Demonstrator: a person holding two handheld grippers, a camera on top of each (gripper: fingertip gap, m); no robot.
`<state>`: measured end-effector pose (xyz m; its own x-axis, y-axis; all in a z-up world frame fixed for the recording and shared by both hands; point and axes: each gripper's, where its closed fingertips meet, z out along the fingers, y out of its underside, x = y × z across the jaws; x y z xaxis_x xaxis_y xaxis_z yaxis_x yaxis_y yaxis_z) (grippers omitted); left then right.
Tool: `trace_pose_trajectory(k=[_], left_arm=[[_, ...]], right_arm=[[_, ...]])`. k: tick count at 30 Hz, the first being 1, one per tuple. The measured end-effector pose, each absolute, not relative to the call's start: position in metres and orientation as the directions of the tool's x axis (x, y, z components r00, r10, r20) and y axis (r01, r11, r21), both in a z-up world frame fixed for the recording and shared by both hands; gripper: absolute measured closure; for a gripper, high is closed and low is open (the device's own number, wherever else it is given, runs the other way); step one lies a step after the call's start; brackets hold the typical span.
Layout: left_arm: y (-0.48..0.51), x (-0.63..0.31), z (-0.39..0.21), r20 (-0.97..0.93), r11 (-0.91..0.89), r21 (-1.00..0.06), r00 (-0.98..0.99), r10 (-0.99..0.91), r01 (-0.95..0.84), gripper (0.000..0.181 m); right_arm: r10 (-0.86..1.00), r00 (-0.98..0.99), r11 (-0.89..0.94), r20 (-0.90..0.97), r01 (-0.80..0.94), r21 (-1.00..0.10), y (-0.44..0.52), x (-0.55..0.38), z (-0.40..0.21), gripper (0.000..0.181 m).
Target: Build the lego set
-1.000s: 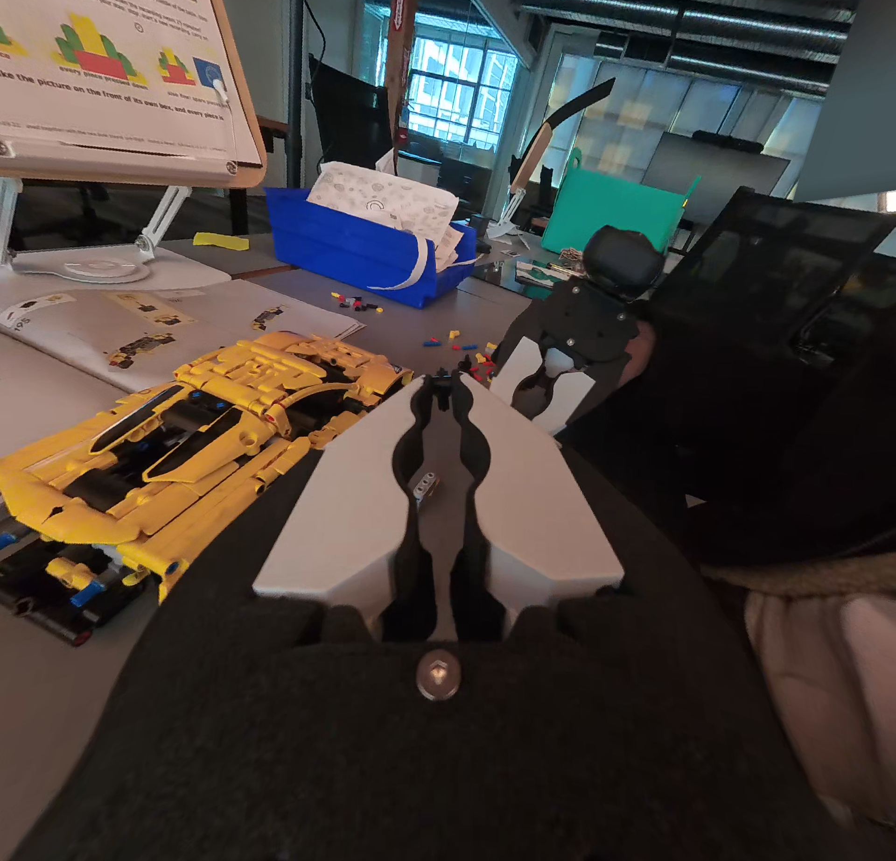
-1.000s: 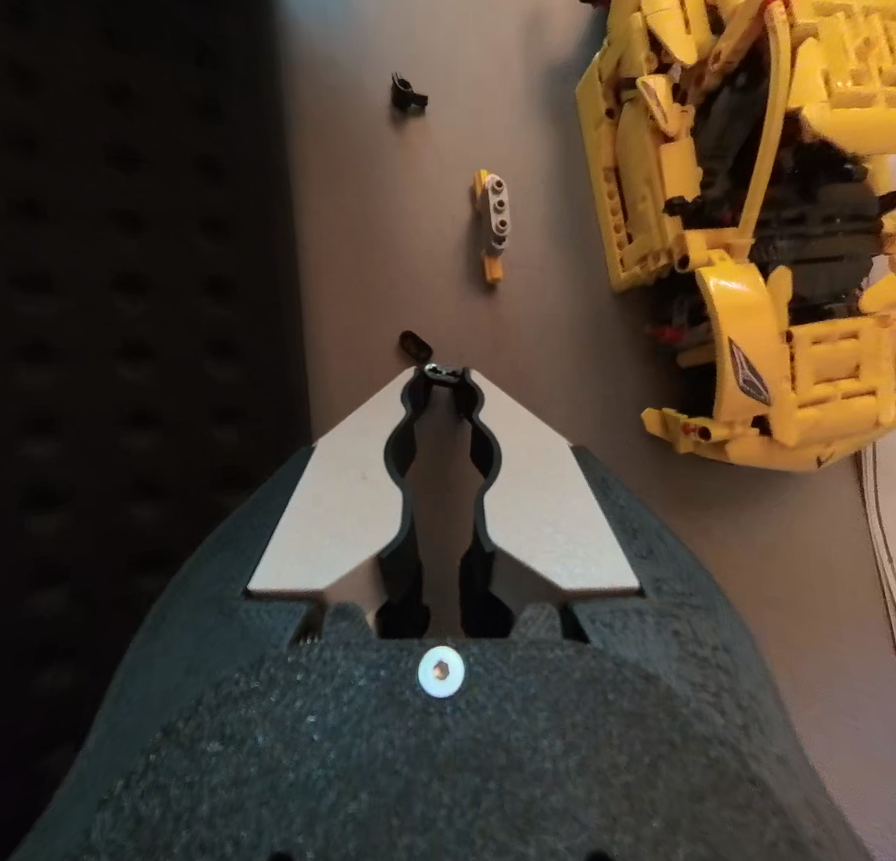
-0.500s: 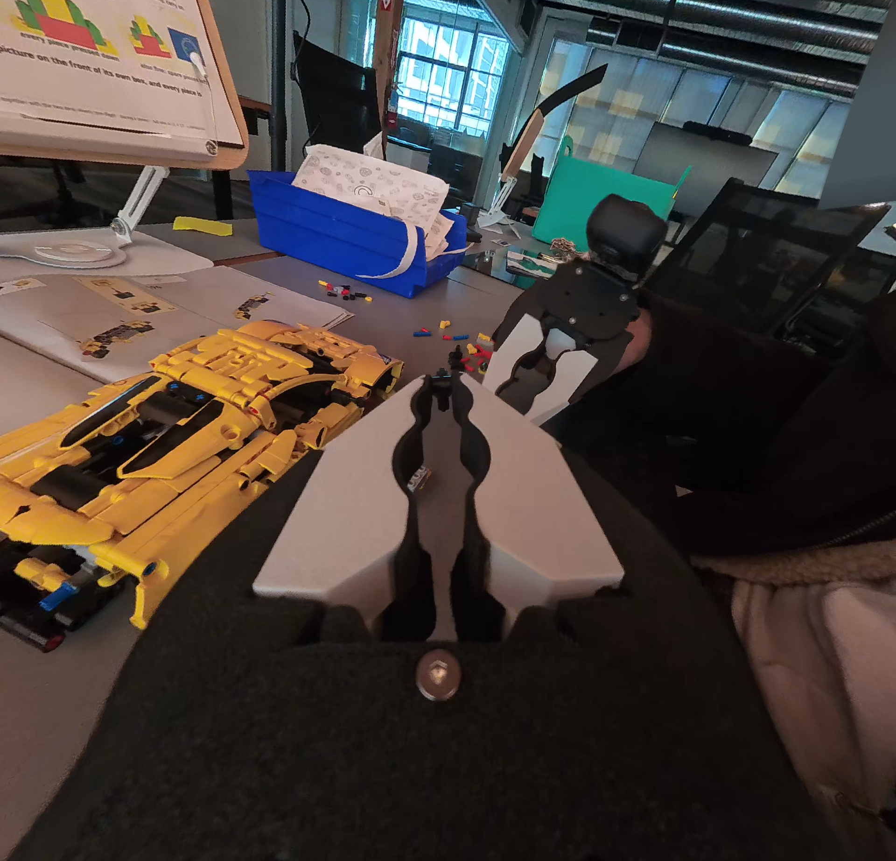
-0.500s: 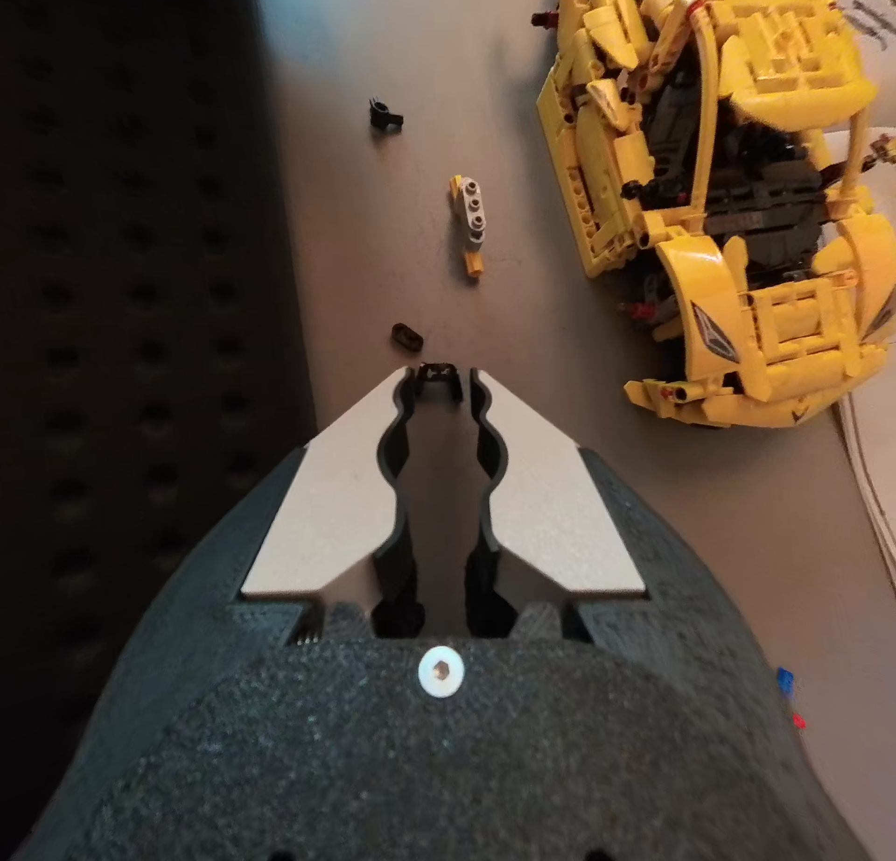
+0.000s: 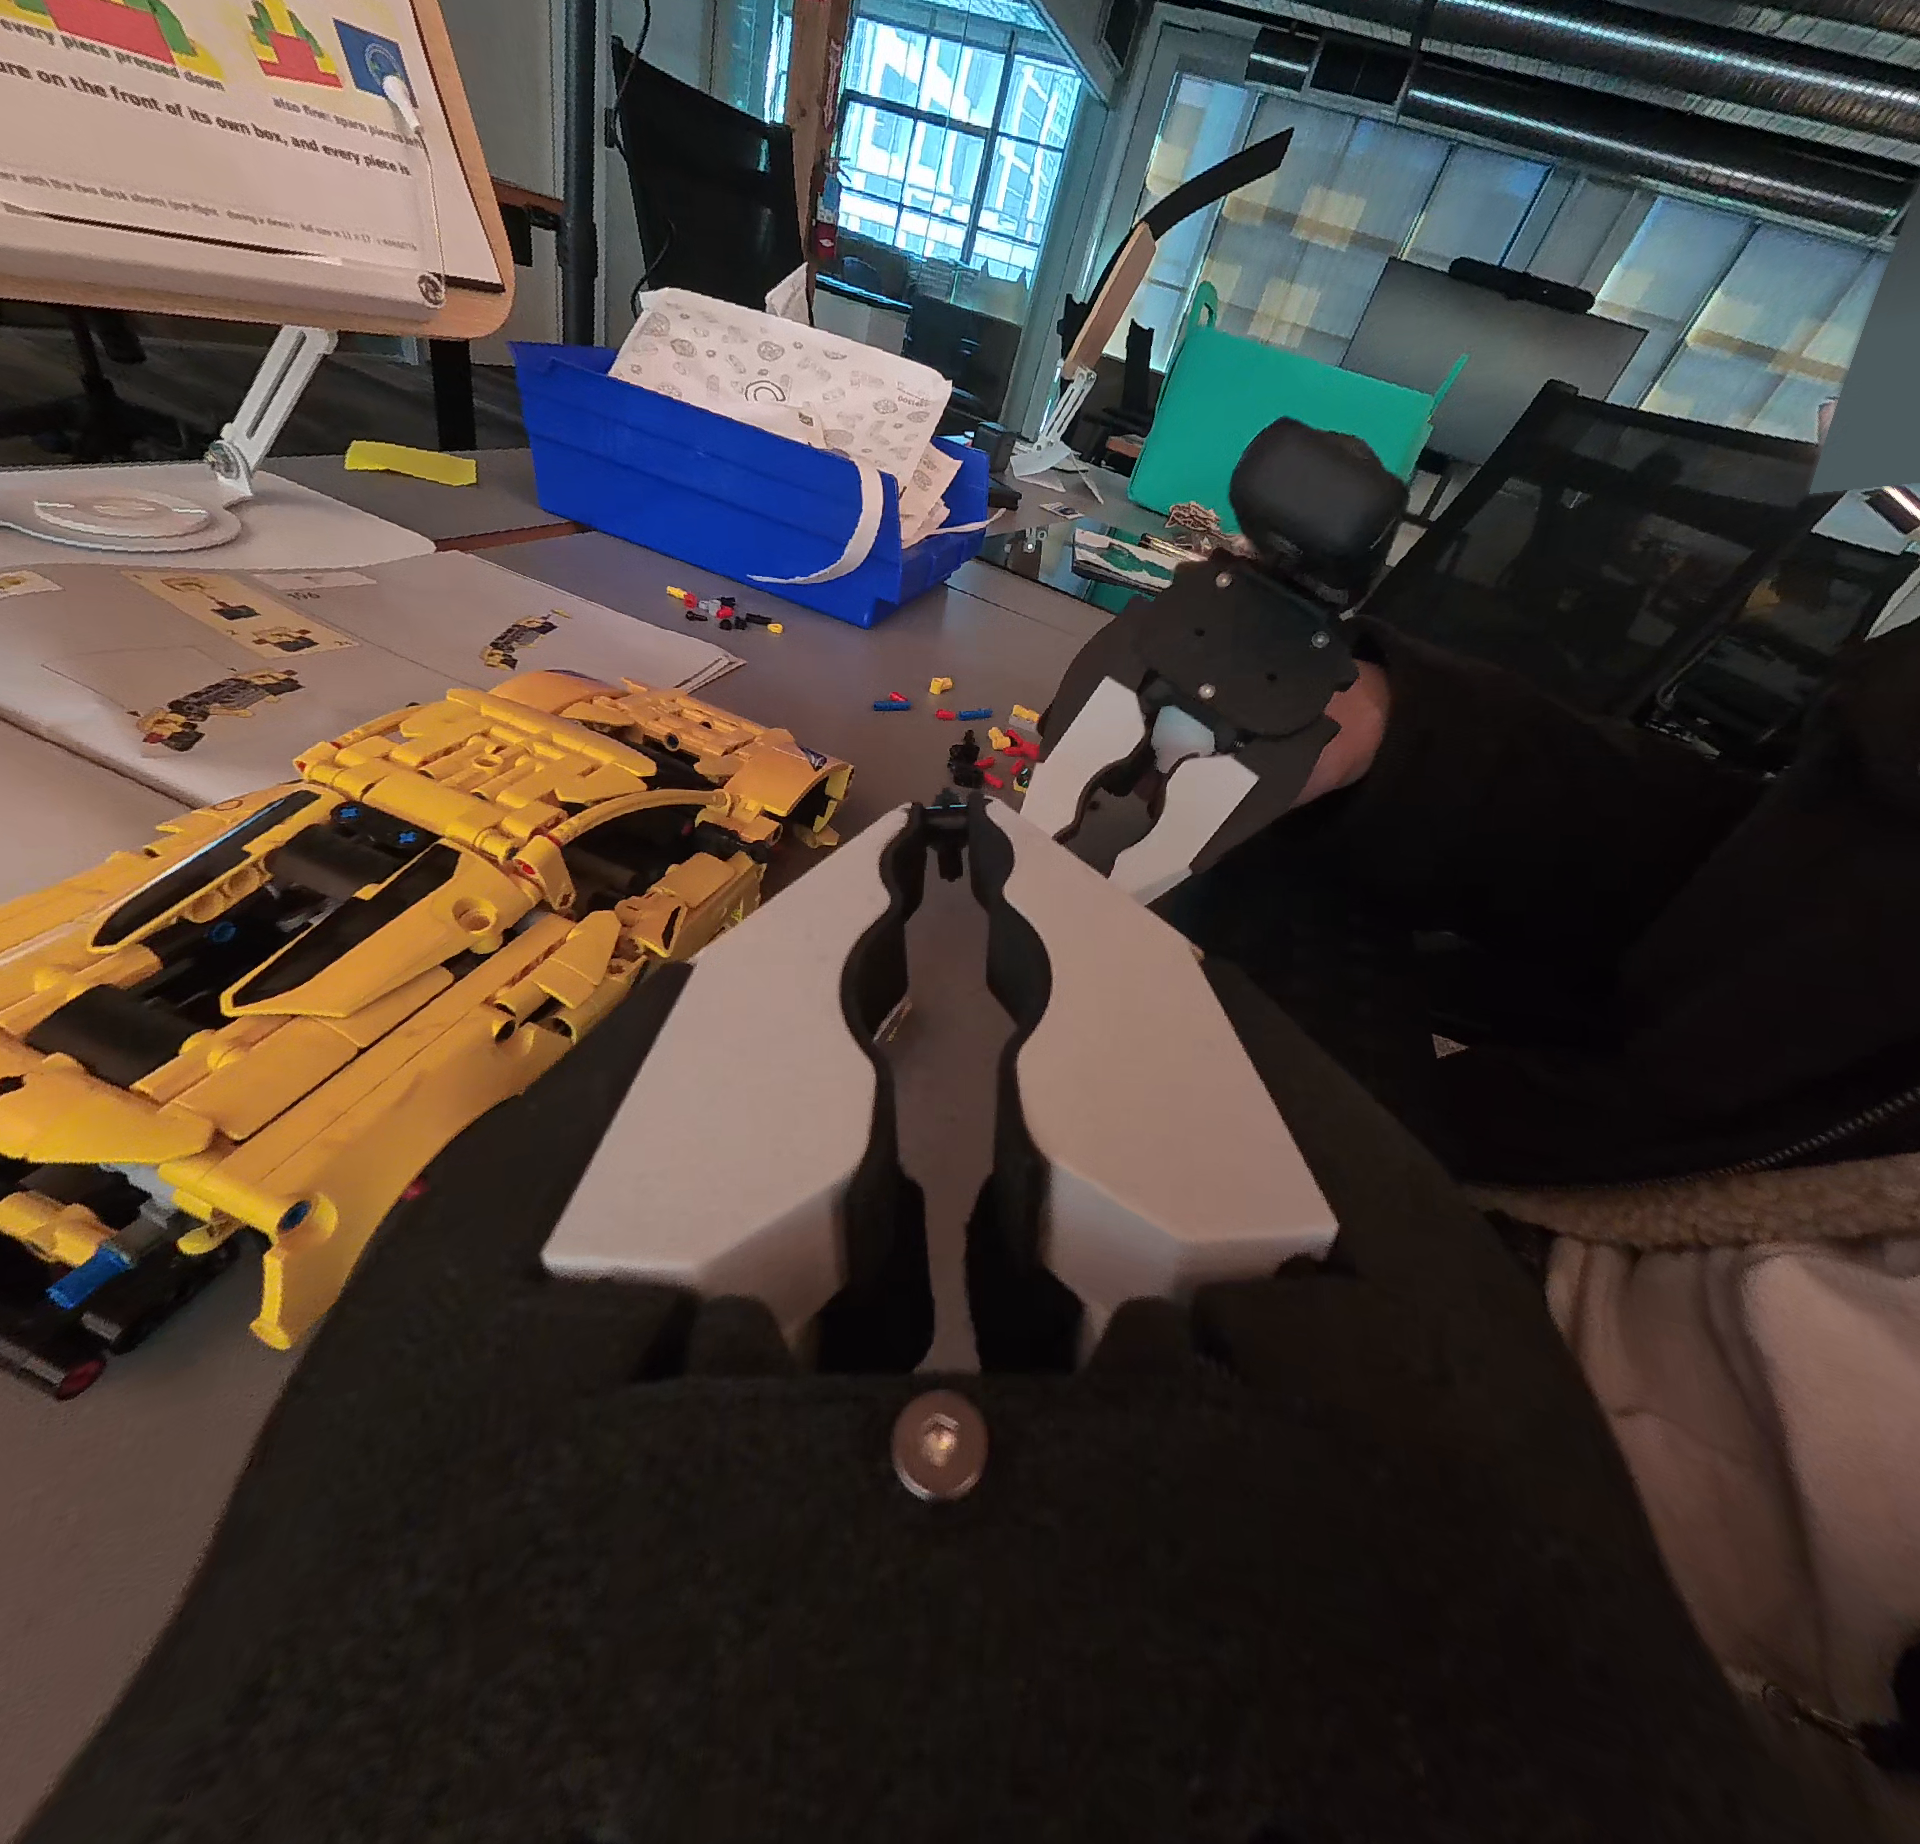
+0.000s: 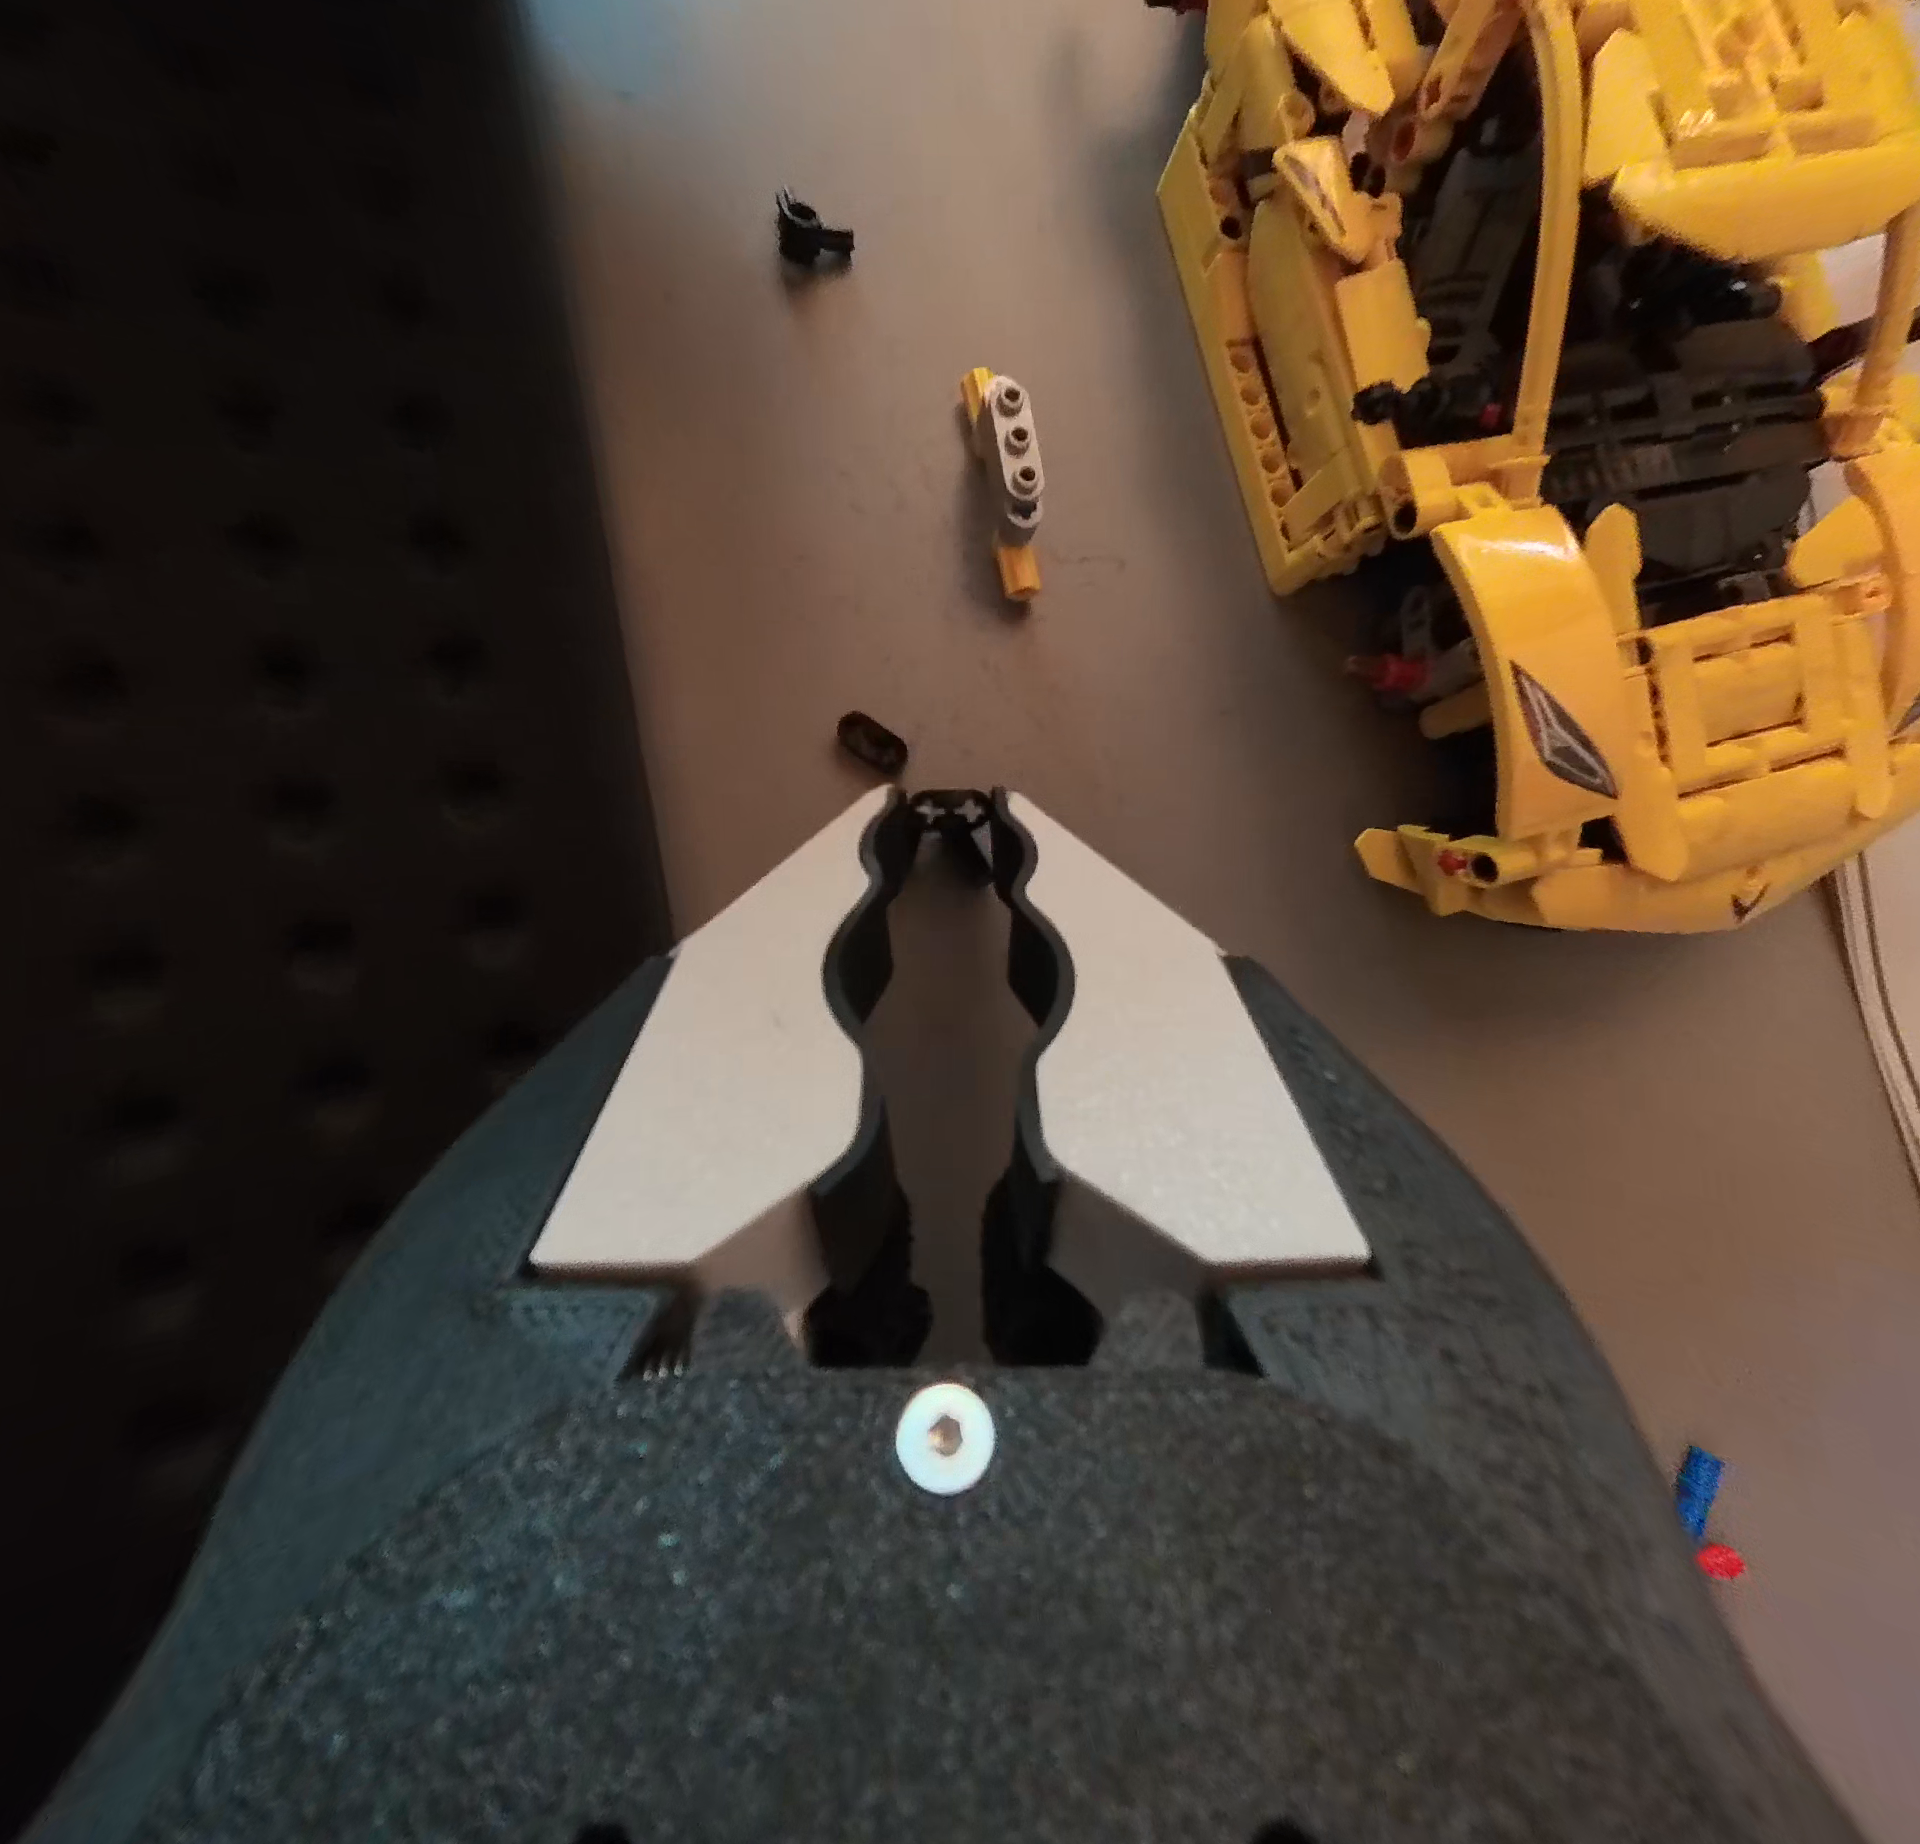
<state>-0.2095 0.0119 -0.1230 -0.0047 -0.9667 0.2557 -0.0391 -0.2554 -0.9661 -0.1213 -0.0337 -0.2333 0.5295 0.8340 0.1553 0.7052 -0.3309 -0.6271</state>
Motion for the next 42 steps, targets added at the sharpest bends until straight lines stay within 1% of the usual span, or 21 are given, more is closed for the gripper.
trace_pose_trajectory(k=[3,5,6,7,8,9,11,12,13,14,18,22,27,29,35,38,42], left_arm=[[0.008,-0.210,-0.118,0.261,-0.260,-0.965,-0.034,-0.965,-0.019,0.174],[0.003,-0.212,-0.109,0.263,-0.266,-0.964,-0.080,-0.962,0.026,0.174],[-0.001,-0.213,-0.104,0.259,-0.266,-0.962,-0.106,-0.960,0.054,0.174],[-0.004,-0.215,-0.097,0.254,-0.266,-0.960,-0.135,-0.958,0.084,0.174],[-0.007,-0.217,-0.091,0.248,-0.268,-0.957,-0.160,-0.955,0.112,0.174],[-0.009,-0.218,-0.087,0.244,-0.269,-0.954,-0.176,-0.954,0.136,0.174],[-0.011,-0.222,-0.080,0.231,-0.264,-0.950,-0.193,-0.954,0.168,0.174],[-0.013,-0.223,-0.078,0.226,-0.262,-0.949,-0.201,-0.953,0.177,0.174],[-0.013,-0.224,-0.076,0.218,-0.256,-0.948,-0.201,-0.955,0.187,0.174],[-0.013,-0.225,-0.075,0.209,-0.247,-0.949,-0.192,-0.959,0.195,0.174],[-0.013,-0.228,-0.070,0.209,-0.253,-0.941,-0.205,-0.956,0.224,0.174],[-0.013,-0.228,-0.069,0.206,-0.250,-0.942,-0.204,-0.957,0.225,0.175],[-0.013,-0.231,-0.066,0.210,-0.258,-0.935,-0.209,-0.955,0.241,0.174],[-0.012,-0.232,-0.064,0.226,-0.279,-0.926,-0.221,-0.949,0.253,0.174],[-0.014,-0.233,-0.063,0.212,-0.266,-0.929,-0.220,-0.952,0.258,0.174],[-0.013,-0.232,-0.064,0.187,-0.233,-0.938,-0.192,-0.963,0.256,0.174],[-0.011,-0.228,-0.069,0.062,-0.078,-0.972,-0.078,-0.995,0.224,0.174]], right_arm=[[0.833,0.526,-0.281,0.175,0.673,-0.684,-0.031,-0.130,-0.218,0.167],[0.822,0.544,-0.218,0.170,0.576,-0.788,-0.024,-0.145,-0.193,0.167],[0.820,0.553,-0.175,0.145,0.485,-0.857,-0.020,-0.156,-0.175,0.167],[0.817,0.567,-0.133,0.103,0.359,-0.924,-0.017,-0.168,-0.153,0.167],[0.823,0.568,-0.104,0.032,0.204,-0.973,-0.015,-0.181,-0.130,0.167],[0.838,0.543,-0.092,-0.053,0.046,-0.995,-0.015,-0.194,-0.109,0.167],[0.840,0.506,-0.087,-0.197,-0.232,-0.969,-0.008,-0.208,-0.078,0.168],[0.851,0.455,-0.106,-0.262,-0.339,-0.935,-0.008,-0.214,-0.069,0.168],[0.852,0.425,-0.127,-0.307,-0.401,-0.907,-0.005,-0.219,-0.066,0.167],[0.857,0.401,-0.139,-0.325,-0.428,-0.893,-0.004,-0.225,-0.065,0.168],[0.876,0.375,-0.132,-0.302,-0.416,-0.900,-0.007,-0.239,-0.065,0.167],[0.877,0.343,-0.166,-0.337,-0.443,-0.881,-0.005,-0.237,-0.066,0.168],[0.875,0.364,-0.141,-0.318,-0.436,-0.889,-0.003,-0.232,-0.065,0.168],[0.881,0.339,-0.164,-0.330,-0.437,-0.885,-0.004,-0.234,-0.067,0.168],[0.883,0.289,-0.208,-0.369,-0.464,-0.861,-0.004,-0.235,-0.067,0.167],[0.879,0.262,-0.239,-0.399,-0.482,-0.843,-0.004,-0.234,-0.067,0.167],[0.853,0.189,-0.336,-0.486,-0.513,-0.790,-0.001,-0.231,-0.071,0.168]])
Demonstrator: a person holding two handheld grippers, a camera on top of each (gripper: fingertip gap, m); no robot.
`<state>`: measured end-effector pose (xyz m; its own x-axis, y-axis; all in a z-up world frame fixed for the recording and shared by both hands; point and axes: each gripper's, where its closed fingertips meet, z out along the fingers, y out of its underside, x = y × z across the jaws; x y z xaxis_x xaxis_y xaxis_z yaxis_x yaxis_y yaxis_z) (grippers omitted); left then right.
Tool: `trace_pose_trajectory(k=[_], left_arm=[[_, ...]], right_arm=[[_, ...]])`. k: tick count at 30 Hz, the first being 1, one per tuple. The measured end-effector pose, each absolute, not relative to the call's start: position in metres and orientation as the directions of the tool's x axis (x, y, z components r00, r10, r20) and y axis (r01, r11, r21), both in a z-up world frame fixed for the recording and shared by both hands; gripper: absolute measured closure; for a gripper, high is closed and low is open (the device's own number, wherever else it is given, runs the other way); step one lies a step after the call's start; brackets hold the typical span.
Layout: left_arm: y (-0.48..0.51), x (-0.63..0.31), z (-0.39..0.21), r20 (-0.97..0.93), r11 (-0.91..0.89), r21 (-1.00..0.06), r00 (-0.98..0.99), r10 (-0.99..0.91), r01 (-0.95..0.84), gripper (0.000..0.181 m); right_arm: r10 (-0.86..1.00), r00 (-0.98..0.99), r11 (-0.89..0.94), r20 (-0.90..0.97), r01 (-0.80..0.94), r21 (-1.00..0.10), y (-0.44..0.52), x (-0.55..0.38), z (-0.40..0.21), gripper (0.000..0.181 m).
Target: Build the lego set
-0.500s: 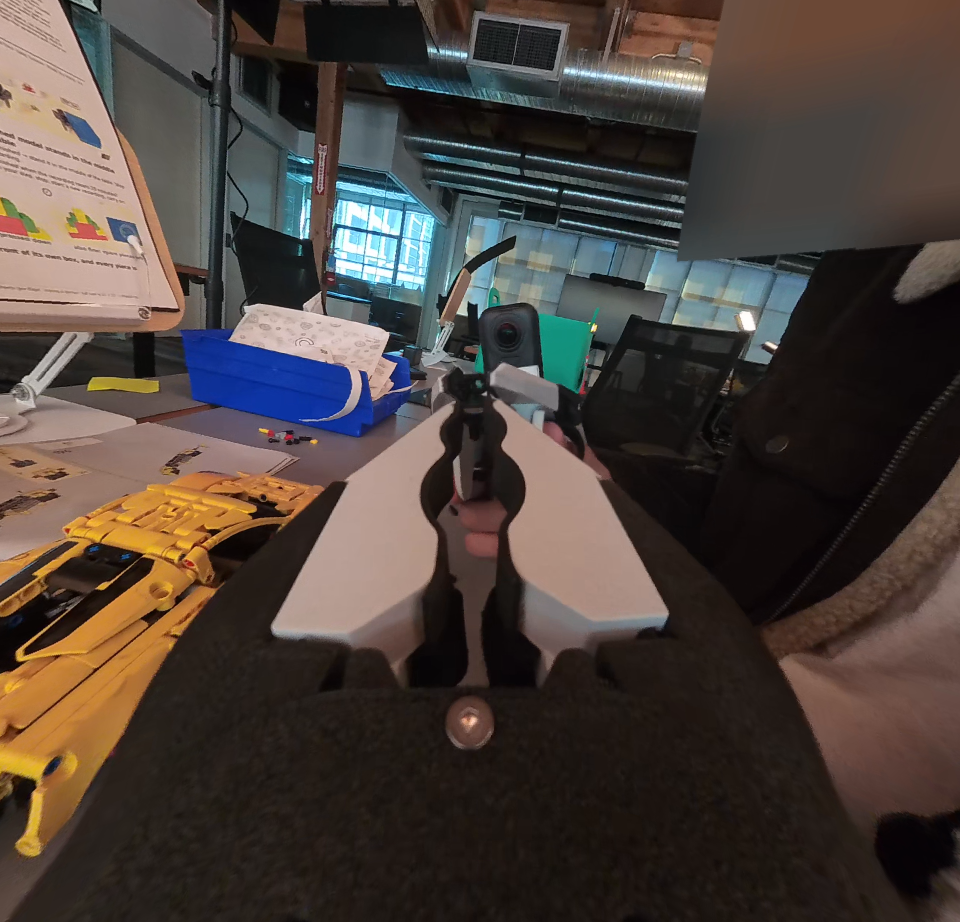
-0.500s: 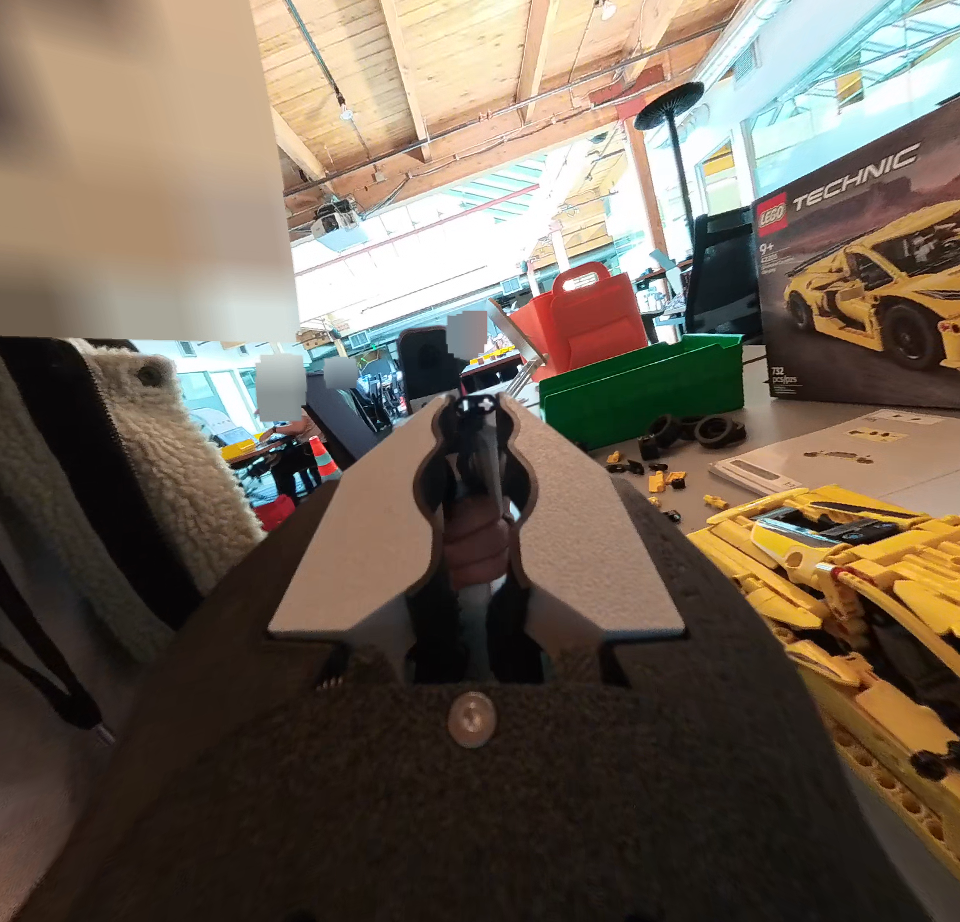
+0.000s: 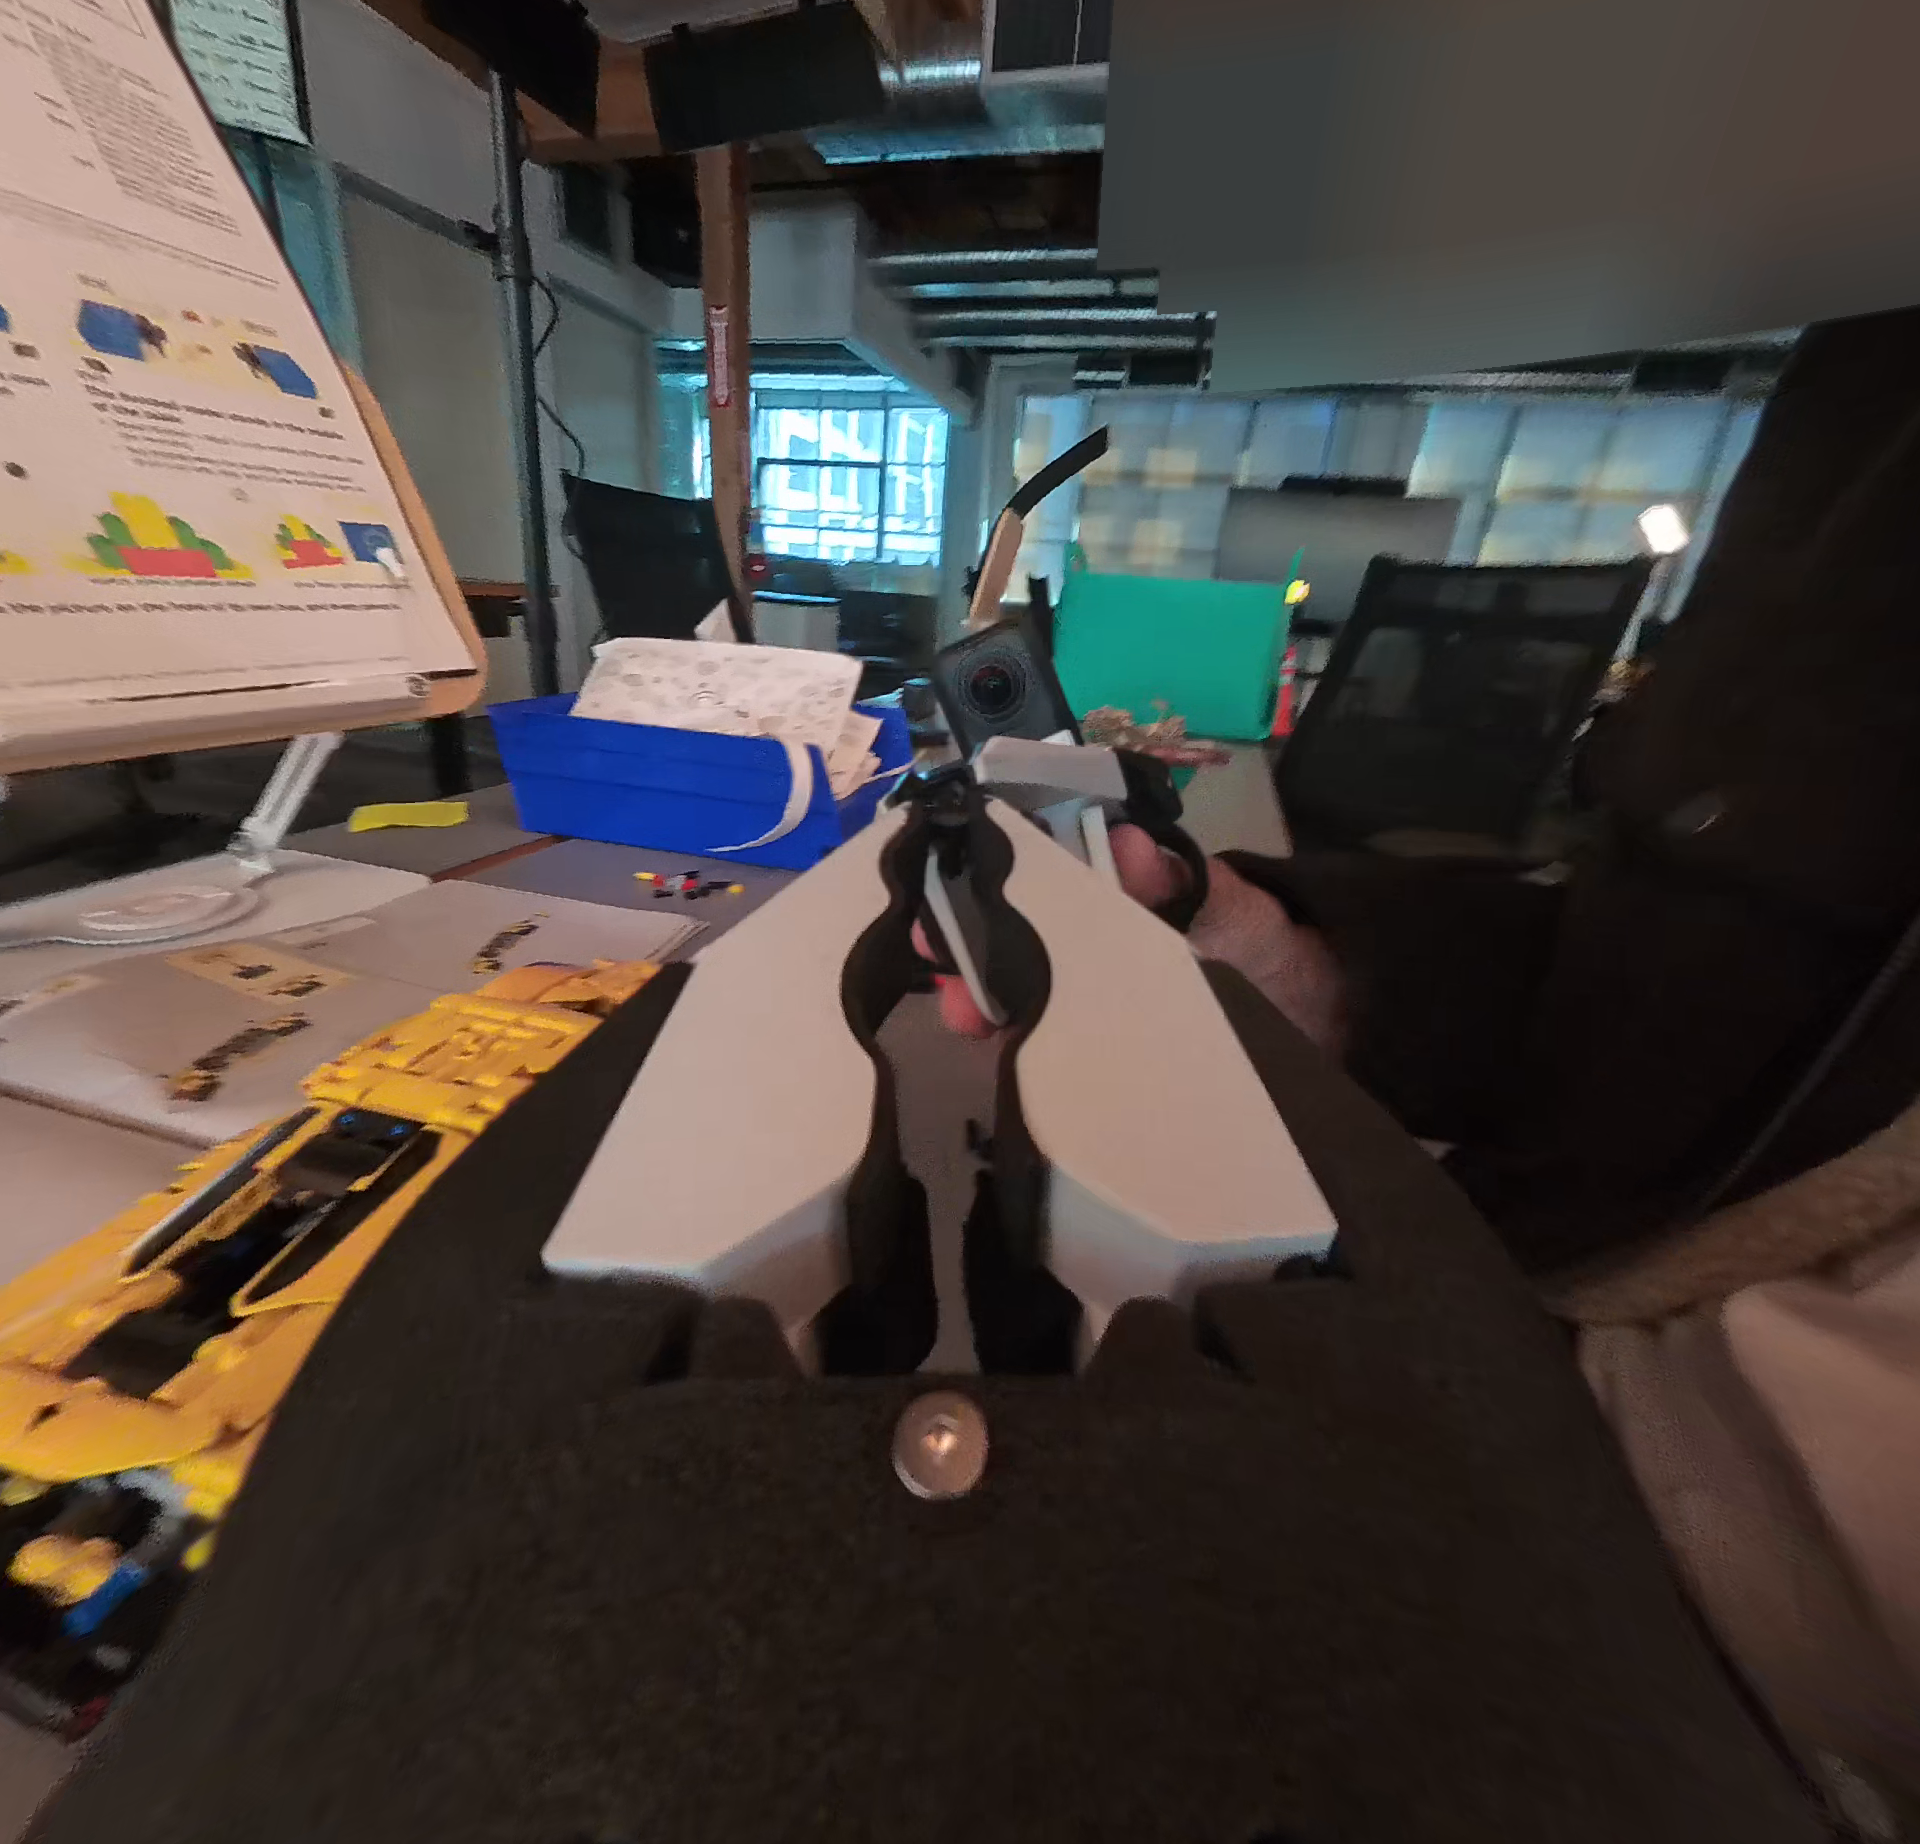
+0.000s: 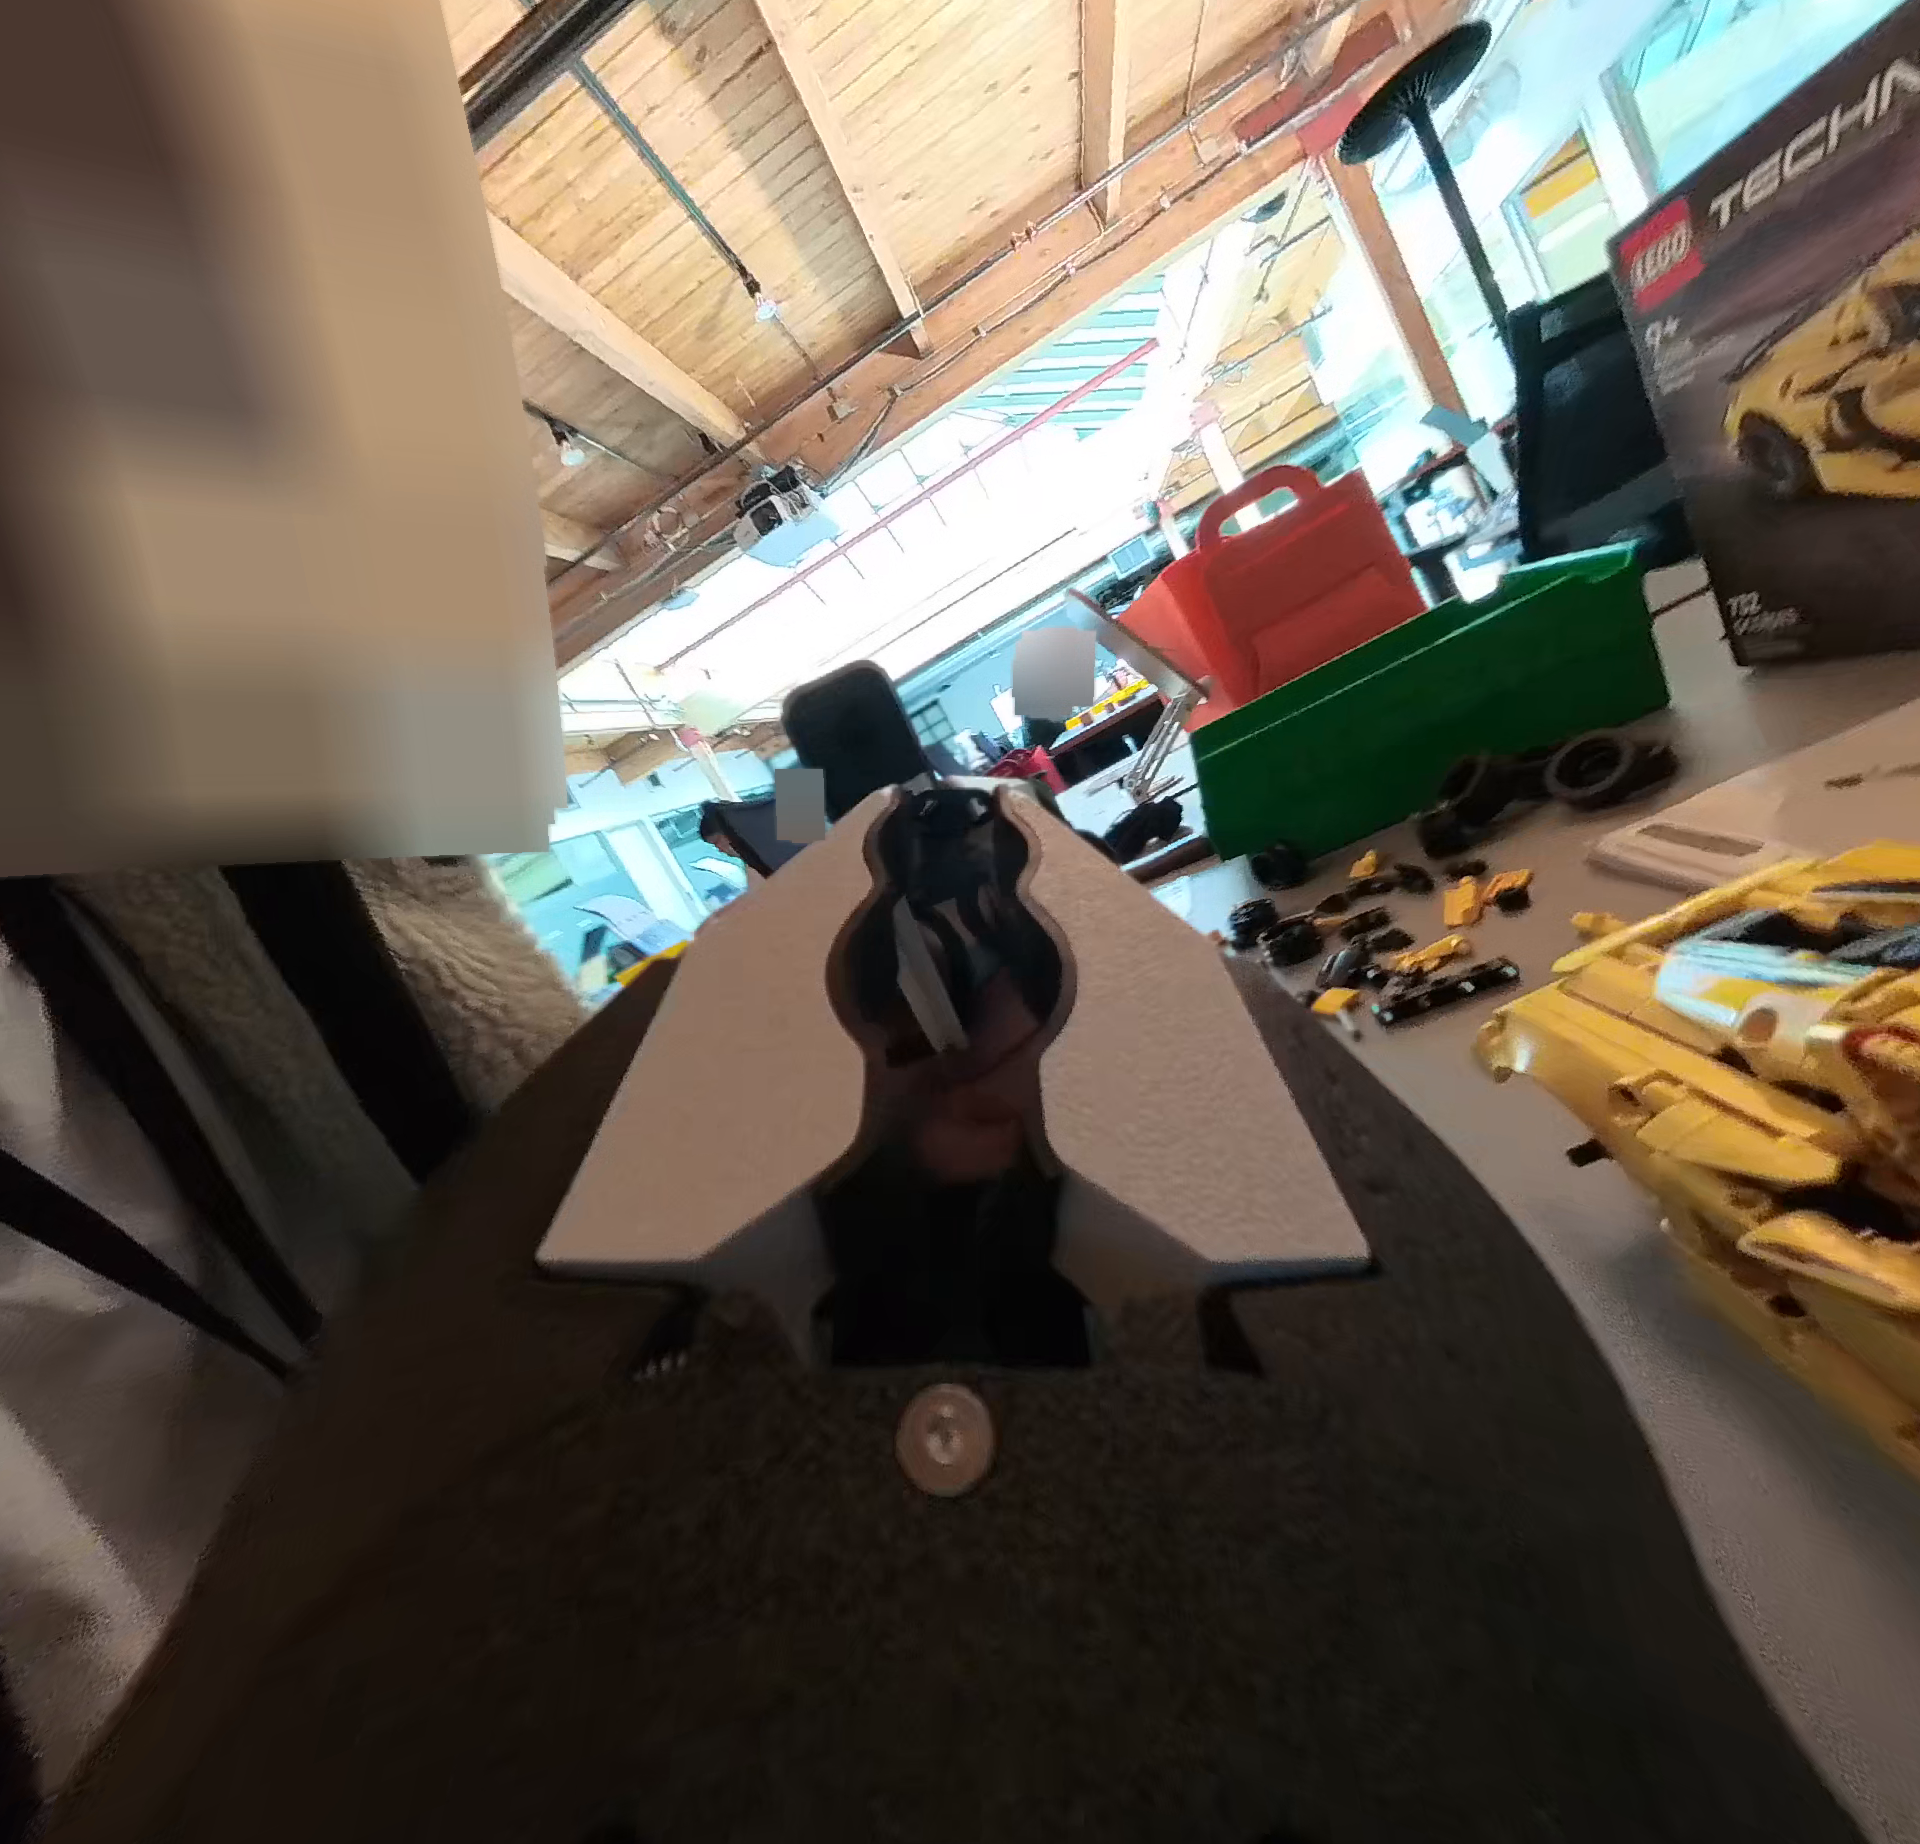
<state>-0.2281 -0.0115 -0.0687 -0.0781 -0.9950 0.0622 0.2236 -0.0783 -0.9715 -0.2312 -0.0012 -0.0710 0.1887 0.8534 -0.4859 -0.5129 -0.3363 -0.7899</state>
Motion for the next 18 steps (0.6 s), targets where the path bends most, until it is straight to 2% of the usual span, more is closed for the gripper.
trace_pose_trajectory(k=[5,12,18], left_arm=[[-0.009,-0.223,-0.078,-0.141,0.146,-0.981,0.047,-0.989,0.124,0.174],[-0.003,-0.216,-0.097,-0.405,0.400,-0.914,0.154,-0.901,-0.060,0.174],[0.001,-0.214,-0.104,-0.469,0.453,-0.883,0.175,-0.866,-0.122,0.175]], right_arm=[[0.793,0.120,-0.472,-0.598,-0.501,-0.726,0.002,-0.227,-0.080,0.168],[0.704,0.102,-0.597,-0.703,-0.452,-0.663,0.009,-0.222,-0.096,0.168],[0.672,0.108,-0.628,-0.733,-0.440,-0.641,0.013,-0.220,-0.104,0.168]])
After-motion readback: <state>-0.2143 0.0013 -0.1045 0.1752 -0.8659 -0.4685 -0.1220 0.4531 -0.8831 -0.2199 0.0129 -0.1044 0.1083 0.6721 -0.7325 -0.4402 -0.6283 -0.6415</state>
